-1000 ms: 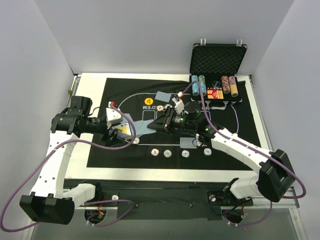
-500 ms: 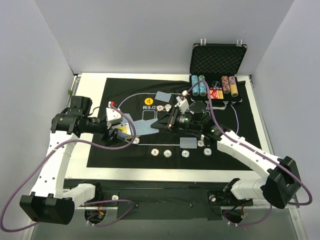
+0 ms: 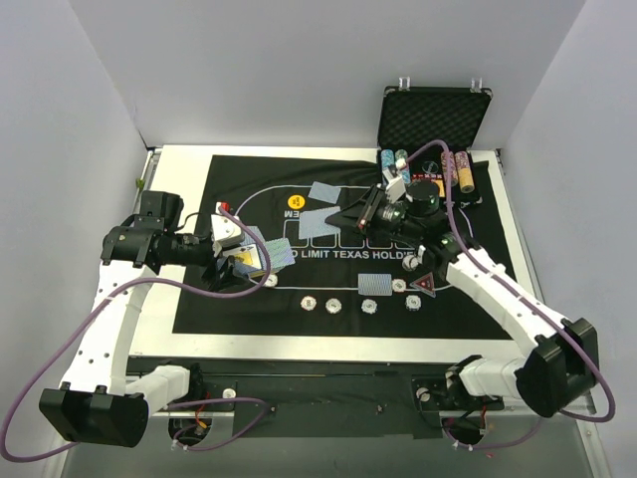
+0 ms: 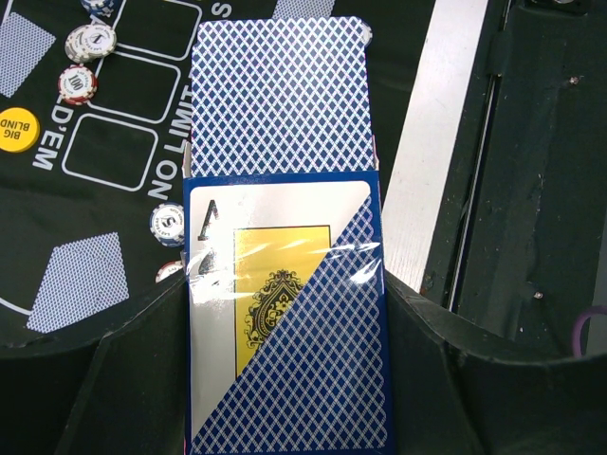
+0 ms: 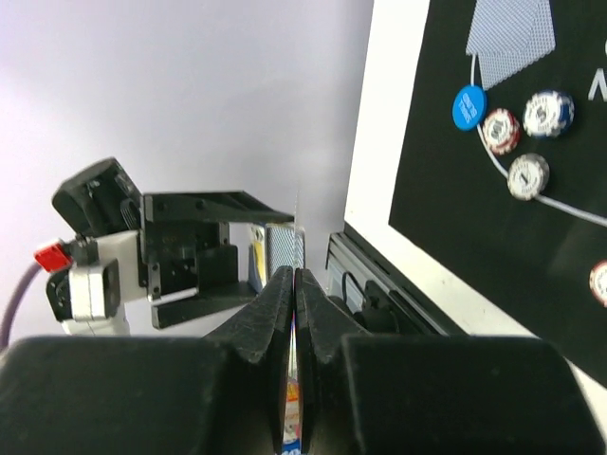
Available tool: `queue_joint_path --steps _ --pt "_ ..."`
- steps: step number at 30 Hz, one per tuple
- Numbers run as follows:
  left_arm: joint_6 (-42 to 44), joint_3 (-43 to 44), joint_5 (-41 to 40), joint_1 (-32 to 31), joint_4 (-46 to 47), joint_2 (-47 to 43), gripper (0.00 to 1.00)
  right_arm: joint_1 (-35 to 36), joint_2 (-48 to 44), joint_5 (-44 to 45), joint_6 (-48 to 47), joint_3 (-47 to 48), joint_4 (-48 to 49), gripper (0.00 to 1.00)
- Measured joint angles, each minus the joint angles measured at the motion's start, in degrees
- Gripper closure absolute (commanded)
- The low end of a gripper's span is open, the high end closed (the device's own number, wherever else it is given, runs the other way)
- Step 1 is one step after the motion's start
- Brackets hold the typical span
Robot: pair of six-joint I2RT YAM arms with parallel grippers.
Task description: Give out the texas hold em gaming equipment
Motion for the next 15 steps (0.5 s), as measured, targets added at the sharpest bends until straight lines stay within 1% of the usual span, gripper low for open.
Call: queue_joint_path --steps 3,6,11,15 --pt "0.0 0.0 0.04 0.0 0.0 0.0 0.88 -2.03 4.28 -1.27 -1.11 4.44 -0.13 1.0" --pt "-0.07 0.0 0.22 0.0 0.04 0.0 0.88 -4.59 12.35 -2.03 -3.32 11.85 -0.31 1.0" --pt "-0.57 0.0 0.57 0.0 0.15 0.0 0.88 -8.74 31.65 -0.74 -9.05 26.43 -1.86 1.0" --pt "-1.01 0.0 1.38 0.0 0.22 0.0 0.88 -10.45 46.45 1.81 -12.48 36.17 -4.98 1.0"
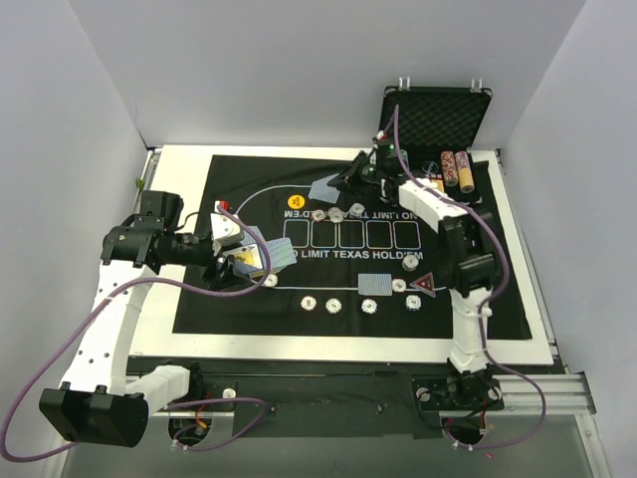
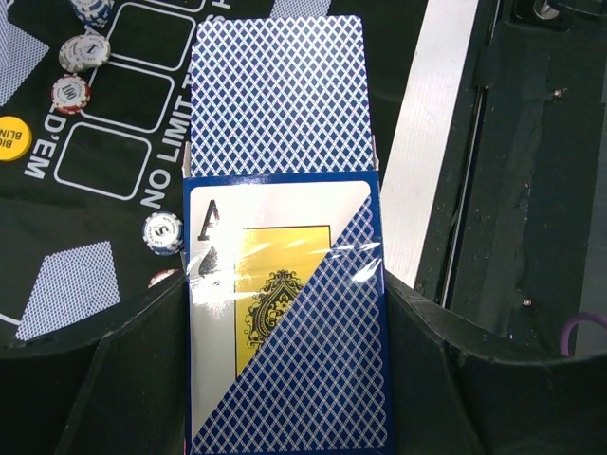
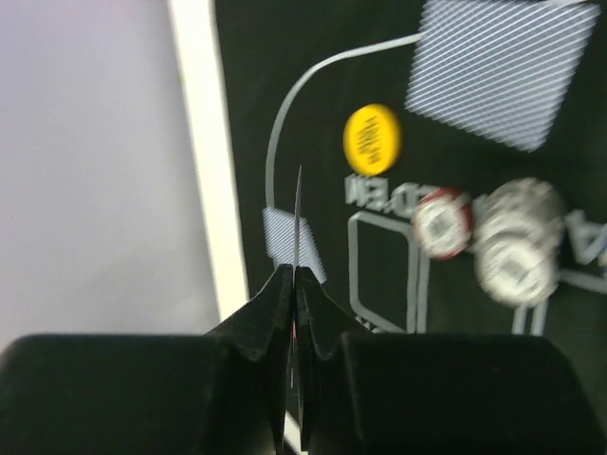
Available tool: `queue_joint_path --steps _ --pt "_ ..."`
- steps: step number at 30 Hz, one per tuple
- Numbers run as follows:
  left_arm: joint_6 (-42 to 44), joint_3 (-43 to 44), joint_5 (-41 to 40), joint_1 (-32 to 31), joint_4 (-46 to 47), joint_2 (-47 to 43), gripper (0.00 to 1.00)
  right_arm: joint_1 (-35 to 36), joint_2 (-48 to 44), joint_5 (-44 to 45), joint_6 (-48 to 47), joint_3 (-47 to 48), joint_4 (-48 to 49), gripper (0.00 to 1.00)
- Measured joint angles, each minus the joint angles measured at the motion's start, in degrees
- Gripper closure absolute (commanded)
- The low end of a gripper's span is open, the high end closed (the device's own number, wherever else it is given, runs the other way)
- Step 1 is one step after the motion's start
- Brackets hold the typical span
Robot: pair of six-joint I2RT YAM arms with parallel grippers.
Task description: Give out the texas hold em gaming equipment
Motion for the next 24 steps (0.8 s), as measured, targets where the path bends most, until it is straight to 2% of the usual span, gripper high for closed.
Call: queue_joint_path --steps 3,10,12,15,19,24 --pt "-0.02 0.0 0.33 0.0 -0.02 0.02 0.88 -0.96 10.19 1.68 -1.05 6.71 -2.08 1.0" --pt "0.04 0.0 0.35 0.09 -0.11 0.35 0.89 -1.33 22.05 3.56 -0.59 16.83 -4.66 0.98" --pt "0.04 0.0 0.33 0.15 -0.09 0.61 0.89 -1.51 23.67 4.28 -0.31 19.96 -5.29 0.89" --pt "0.0 0.0 0.35 0.2 -0.09 0.9 0.89 -1.64 24.57 5.22 0.22 23.56 -5.88 0.84" --pt "0.0 -0.04 0.35 0.22 -0.07 0.9 0.89 -2.34 24.76 7.19 -0.09 26.18 -7.56 0.61" --pt "-0.02 -0.31 0.33 0.22 -0.07 0.9 0.88 -3.43 24.92 8.63 -2.27 27.78 -13.09 0.5"
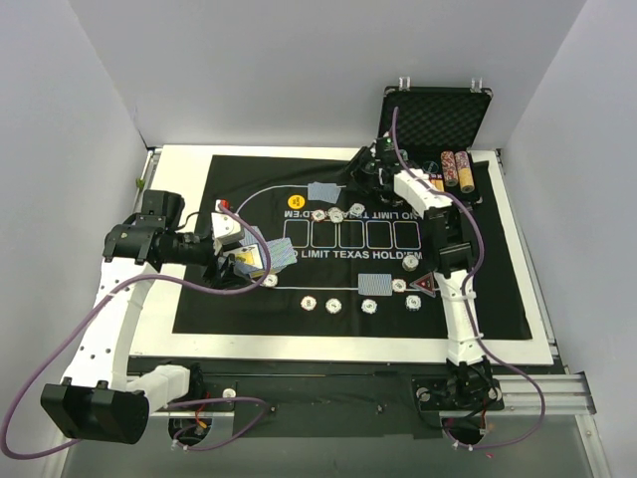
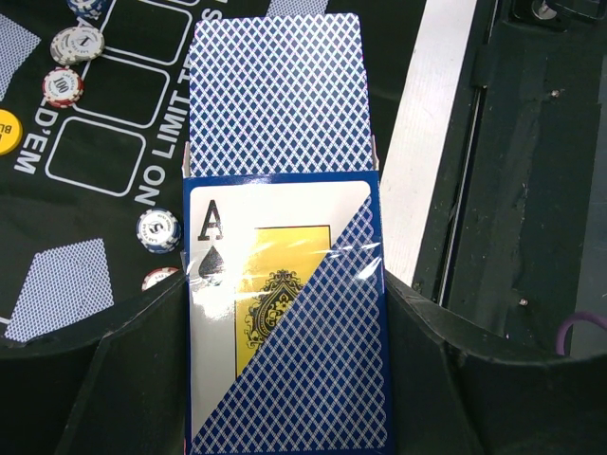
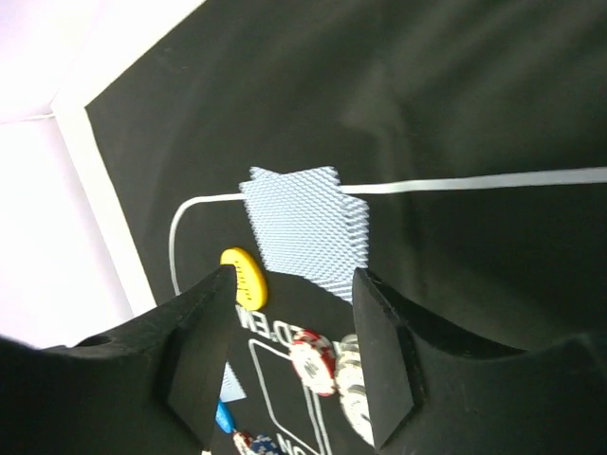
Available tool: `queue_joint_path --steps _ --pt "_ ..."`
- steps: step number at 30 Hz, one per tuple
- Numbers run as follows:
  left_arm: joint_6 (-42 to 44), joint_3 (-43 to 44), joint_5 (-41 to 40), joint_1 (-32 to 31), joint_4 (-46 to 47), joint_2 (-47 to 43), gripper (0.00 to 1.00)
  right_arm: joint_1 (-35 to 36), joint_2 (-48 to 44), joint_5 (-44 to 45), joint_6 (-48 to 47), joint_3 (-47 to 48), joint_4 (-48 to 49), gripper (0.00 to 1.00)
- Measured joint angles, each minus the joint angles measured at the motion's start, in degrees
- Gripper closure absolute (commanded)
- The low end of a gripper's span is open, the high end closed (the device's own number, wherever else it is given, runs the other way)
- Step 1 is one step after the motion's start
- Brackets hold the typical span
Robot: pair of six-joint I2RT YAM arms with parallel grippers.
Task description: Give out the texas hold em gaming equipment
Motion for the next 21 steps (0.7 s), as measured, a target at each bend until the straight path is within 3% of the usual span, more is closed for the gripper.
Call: queue_joint_path --steps 5,8,13,17,21 --pt "-0.07 0.0 0.0 0.0 0.02 0.02 0.89 -0.52 -2.89 2.14 -2.86 -6.1 -2.56 0.39" --pt "-0.11 0.0 0.0 0.0 0.04 0.02 0.89 -0.07 -9.97 2.62 -3.98 -14.03 -3.8 0.29" --pt "-0.15 0.0 0.0 0.2 0.04 0.02 0.89 3.85 -32.52 1.29 -4.35 -28.63 -1.51 0.12" --pt "-0.09 0.0 0.02 0.31 0.02 0.04 0.89 10.84 -52.17 -0.68 -4.59 -37.51 2.45 0.1" --pt "-0.07 0.0 0.04 0.33 0.02 0.02 0.88 18.16 -63.67 -2.58 -4.61 -44.39 4.31 0.09"
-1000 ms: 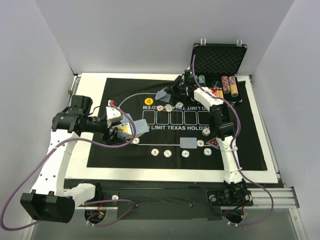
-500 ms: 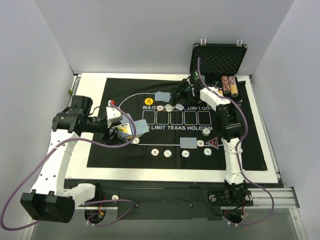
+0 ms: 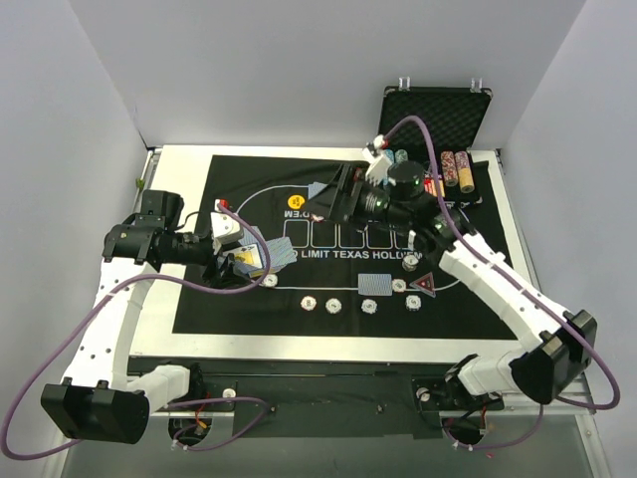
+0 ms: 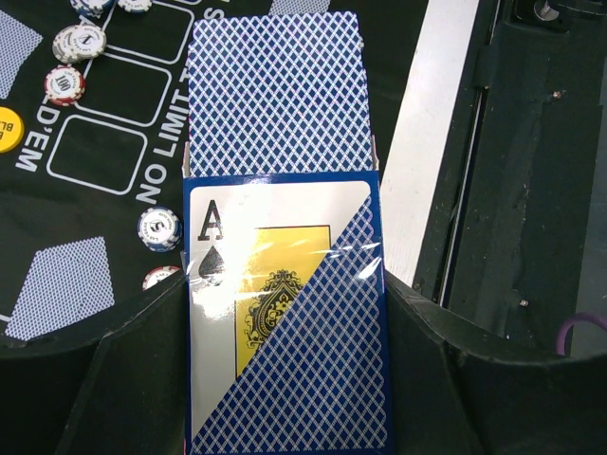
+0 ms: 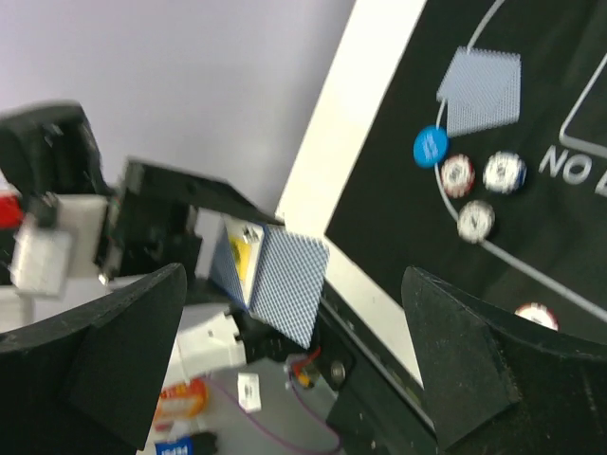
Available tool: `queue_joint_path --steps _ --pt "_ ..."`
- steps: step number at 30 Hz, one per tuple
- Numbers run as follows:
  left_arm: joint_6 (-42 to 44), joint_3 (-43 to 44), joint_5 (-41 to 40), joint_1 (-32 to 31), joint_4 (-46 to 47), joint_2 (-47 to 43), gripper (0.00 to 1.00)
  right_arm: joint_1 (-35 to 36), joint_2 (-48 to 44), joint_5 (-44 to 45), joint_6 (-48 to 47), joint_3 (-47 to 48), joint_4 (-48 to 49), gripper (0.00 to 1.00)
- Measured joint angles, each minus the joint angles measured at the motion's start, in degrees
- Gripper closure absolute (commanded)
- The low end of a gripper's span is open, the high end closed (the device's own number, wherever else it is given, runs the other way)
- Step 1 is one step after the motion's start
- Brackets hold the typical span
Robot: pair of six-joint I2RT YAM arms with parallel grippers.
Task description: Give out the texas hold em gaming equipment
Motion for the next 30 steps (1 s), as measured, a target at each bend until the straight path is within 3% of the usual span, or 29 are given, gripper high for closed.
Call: queue_joint_path --steps 7,19,23,30 --pt "-0.02 0.0 0.02 0.0 -0.02 0.0 0.89 7.93 -2.75 1.01 -0.57 -8.74 -3.72 0.09" --pt "-0.02 0.0 0.07 0.0 -0.04 -0.31 0.89 13.66 1.7 2.73 -0.44 -7.37 -3.04 0.09" --pt "-0.04 0.0 0.2 0.0 -0.07 -0.44 0.89 13.84 4.72 3.37 0.9 -5.92 -0.87 0.12" --pt "-0.04 0.0 0.31 0.0 -0.07 -0.81 0.89 13.84 6.91 3.96 2.47 -4.55 0.31 0.26"
